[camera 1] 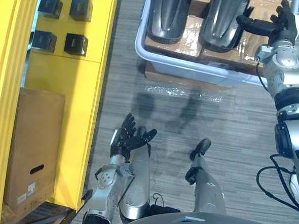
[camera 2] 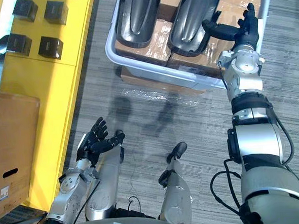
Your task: Walk over and take three plastic housings, then place them on the shelf
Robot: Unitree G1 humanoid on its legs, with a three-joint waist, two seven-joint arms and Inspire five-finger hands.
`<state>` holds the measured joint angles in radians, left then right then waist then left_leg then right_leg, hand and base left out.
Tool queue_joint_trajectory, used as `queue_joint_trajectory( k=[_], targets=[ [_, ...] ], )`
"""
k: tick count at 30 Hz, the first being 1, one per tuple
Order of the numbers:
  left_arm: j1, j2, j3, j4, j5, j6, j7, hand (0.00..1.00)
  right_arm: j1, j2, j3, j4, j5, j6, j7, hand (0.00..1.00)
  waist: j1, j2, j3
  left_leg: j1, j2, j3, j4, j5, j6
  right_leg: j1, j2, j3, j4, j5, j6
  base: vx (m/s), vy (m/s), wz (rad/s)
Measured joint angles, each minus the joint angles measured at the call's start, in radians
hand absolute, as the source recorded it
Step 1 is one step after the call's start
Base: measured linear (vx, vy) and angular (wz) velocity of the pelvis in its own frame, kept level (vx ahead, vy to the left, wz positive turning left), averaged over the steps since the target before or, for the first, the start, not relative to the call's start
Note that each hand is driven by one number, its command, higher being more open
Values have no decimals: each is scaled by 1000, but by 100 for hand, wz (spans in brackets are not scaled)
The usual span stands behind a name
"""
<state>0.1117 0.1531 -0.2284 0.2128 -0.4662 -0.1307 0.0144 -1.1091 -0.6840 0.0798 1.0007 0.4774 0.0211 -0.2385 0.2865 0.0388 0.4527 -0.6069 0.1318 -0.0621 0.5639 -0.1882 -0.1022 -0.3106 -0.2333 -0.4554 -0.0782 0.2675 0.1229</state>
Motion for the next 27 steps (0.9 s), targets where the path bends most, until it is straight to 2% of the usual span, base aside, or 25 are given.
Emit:
queue_joint_trajectory(
  k=[2, 7, 8, 9, 10, 11, 15, 20, 23, 27],
  targets=[
    [-5, -19, -6, 22, -26, -3, 0, 100, -49, -26, 21, 24, -5, 66, -25, 100, 16, 10, 13, -18, -2, -8, 8, 1, 0, -9, -3, -7, 0, 2, 3, -20, 48, 10],
    [-13, -32, -8, 54, -78, -29, 0, 100, -143, -78, 102, 26, -75, 155, -36, 100, 17, 18, 29, -55, -16, -16, 14, 7, 6, -43, -17, -11, 16, 4, 6, -35, 64, 6],
    [-21, -35, -8, 62, -84, -34, 0, 100, -157, -94, 122, 27, -86, 179, -35, 0, 22, 20, 31, -62, -17, -17, 13, 10, 7, -53, -21, -12, 23, 4, 6, -56, 38, 8],
    [-31, -38, -8, 70, -104, -44, -3, 100, -183, -113, 147, 29, -121, 233, -34, 0, 27, 25, 35, -72, -20, -18, 9, 14, 9, -60, -25, -17, 26, 3, 6, -64, 38, 7],
    [-32, -38, -8, 71, -113, -45, -5, 100, -189, -116, 153, 31, -126, 244, -35, 0, 29, 26, 35, -74, -20, -18, 10, 15, 9, -62, -25, -18, 27, 3, 6, -82, 47, 7],
    [-32, -38, -7, 72, -129, -52, -9, 100, -206, -130, 173, 44, -165, 292, -46, 0, 38, 26, 35, -84, -19, -20, 9, 17, 9, -71, -26, -22, 32, 1, 5, -74, 37, 8],
    [-31, -41, -5, 94, -159, -70, -11, 100, -238, -175, 217, 87, -280, 413, -53, 0, 56, 27, 36, -88, -20, -42, 0, 29, 5, -76, -28, -46, 63, -21, -2, -58, 20, 13],
    [-27, -42, 3, 94, -193, -80, -28, 100, -281, -216, 264, 123, -419, 506, 21, 0, 64, 25, 37, -84, -24, -53, -29, 54, -4, -76, -30, -63, 65, -22, -3, -25, 12, 11],
    [-26, -41, 15, 91, -194, -82, -28, 100, -275, -210, 291, 133, -509, 543, 101, 0, 62, 24, 37, -66, -16, -49, -32, 55, -6, -71, -29, -67, 82, -22, -3, -13, 19, -3],
    [-24, -40, 28, 90, -198, -82, -28, 100, -251, -187, 281, 158, -539, 585, 148, 0, 62, 20, 37, -19, -15, -41, -50, 57, -5, -42, -37, -77, 97, -30, -16, -28, 30, -1]
  ],
)
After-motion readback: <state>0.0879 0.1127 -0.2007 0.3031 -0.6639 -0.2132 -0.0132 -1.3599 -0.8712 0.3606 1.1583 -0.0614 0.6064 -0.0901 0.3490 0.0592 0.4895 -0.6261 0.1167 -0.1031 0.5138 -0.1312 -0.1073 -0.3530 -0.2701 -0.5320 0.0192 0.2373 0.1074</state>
